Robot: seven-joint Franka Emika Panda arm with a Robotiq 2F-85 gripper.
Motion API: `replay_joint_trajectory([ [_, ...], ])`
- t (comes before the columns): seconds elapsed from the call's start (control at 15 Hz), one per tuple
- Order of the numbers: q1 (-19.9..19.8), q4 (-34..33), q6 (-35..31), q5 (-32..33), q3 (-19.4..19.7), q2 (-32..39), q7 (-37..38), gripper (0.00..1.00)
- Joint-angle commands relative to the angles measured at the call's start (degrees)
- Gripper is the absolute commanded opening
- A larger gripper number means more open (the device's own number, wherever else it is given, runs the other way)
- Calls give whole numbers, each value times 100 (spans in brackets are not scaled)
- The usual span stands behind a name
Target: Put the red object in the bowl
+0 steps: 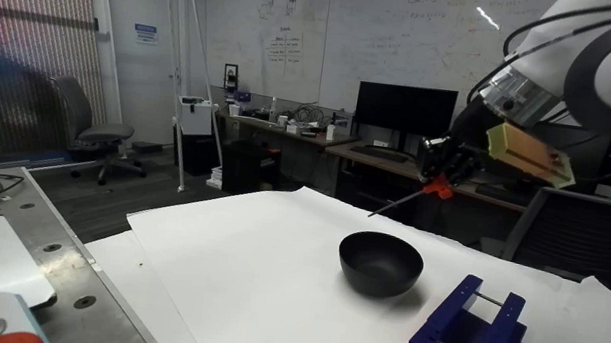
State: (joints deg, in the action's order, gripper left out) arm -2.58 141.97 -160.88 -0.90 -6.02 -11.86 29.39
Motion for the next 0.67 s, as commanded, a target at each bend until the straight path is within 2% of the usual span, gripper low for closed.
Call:
replay_joint_trajectory([
  [0.0,-196,143,-1156,205,22,732,29,7],
  [0.33,-345,214,-2020,348,110,1660,33,7],
  [0.6,-239,167,-2583,382,265,2097,-2,9],
])
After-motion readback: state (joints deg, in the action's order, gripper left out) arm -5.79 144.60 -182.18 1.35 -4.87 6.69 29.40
